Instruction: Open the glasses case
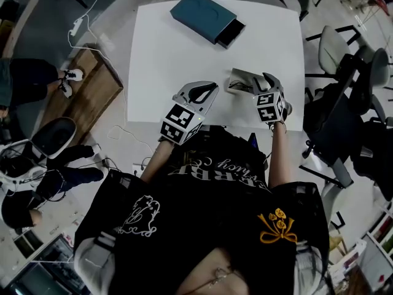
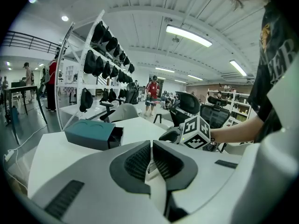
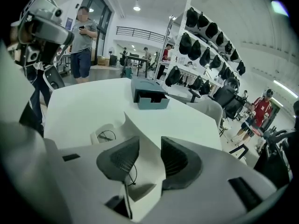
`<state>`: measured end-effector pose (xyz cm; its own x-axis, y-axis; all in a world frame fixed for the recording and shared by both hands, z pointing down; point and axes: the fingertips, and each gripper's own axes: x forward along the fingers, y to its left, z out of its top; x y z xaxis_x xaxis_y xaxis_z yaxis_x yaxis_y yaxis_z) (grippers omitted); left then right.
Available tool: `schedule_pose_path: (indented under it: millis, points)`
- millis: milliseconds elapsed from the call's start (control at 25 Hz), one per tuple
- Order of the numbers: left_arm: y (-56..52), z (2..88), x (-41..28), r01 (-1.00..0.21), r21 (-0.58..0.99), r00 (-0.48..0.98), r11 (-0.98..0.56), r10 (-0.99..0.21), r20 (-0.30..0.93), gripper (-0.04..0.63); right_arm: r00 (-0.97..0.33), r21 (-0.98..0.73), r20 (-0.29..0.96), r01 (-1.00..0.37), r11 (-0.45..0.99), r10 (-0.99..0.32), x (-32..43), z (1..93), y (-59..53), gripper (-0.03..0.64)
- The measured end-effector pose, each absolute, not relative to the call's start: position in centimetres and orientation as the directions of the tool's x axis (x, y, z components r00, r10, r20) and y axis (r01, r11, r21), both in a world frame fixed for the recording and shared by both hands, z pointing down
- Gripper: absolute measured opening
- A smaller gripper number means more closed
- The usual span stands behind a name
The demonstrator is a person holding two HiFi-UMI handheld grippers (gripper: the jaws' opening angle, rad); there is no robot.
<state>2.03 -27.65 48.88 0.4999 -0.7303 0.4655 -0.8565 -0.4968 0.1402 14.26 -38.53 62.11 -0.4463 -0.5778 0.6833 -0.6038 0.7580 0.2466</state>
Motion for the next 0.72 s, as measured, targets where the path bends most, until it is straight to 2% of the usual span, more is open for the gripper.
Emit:
schedule_pose_path:
  millis: [280,720]
  points:
    - [-27.1,48.5,1.9,-0.816,0.151,0.559,-0.558,-0.696,0.451,0.029,-0.456,0.171,0.624,-0.712,0.681,-0.634,13.8,58.3,-35.1,0.158]
    - [-23.4,47.9,-0.9,-0.753,0.169,0.638,-0.636,-0.641,0.428,0.029,-0.515,-0.059,0.498,-0.822,0.566,-0.697,9.2,53.6,-28.0,0.099]
